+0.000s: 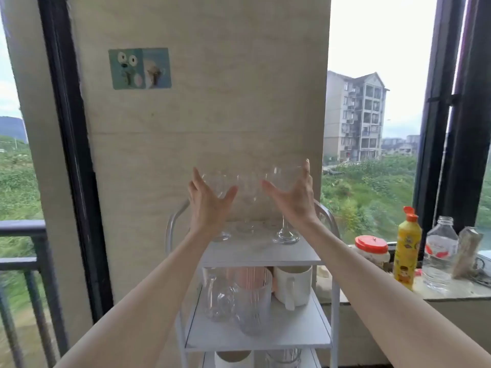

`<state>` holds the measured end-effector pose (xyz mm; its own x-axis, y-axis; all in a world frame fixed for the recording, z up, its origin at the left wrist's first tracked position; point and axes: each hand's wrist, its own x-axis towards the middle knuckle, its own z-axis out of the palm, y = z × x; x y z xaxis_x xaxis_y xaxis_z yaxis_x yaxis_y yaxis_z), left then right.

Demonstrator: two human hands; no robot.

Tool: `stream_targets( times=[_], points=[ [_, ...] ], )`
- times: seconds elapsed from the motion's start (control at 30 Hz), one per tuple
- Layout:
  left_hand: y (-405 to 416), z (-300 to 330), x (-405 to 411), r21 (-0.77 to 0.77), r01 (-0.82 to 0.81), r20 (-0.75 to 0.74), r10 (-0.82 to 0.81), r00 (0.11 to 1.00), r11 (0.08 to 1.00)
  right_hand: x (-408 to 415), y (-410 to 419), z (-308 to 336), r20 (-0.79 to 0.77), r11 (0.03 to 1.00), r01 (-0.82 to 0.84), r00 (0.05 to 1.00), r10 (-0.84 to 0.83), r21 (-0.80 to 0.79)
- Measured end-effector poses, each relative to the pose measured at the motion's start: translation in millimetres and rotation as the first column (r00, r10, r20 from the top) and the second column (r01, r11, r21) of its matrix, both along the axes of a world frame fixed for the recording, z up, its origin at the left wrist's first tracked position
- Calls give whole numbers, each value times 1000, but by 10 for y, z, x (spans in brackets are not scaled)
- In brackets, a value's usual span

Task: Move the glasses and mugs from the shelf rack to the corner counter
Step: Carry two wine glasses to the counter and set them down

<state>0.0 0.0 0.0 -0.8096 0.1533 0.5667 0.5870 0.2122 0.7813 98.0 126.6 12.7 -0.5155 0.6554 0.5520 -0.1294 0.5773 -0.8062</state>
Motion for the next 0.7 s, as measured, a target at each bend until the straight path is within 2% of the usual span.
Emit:
stream_targets(
  times=[0.07, 0.17, 0.43, 0.7],
  points=[
    [21, 4, -43, 36, -7, 30, 6, 1000, 999, -60, 16, 12, -75, 996, -11, 997, 5, -85],
    [52, -23, -111, 37, -23, 57, 21, 998, 999, -113, 72, 9, -92, 987, 6, 996, -21, -160],
    [-3, -17, -96, 30, -66, 41, 65, 997, 997, -108, 95, -8, -77, 993, 6, 997, -15, -121],
    [-164, 78, 156, 112, -56, 35, 53, 998, 992, 51, -63, 29, -165, 995, -1, 986, -16, -99]
  ],
)
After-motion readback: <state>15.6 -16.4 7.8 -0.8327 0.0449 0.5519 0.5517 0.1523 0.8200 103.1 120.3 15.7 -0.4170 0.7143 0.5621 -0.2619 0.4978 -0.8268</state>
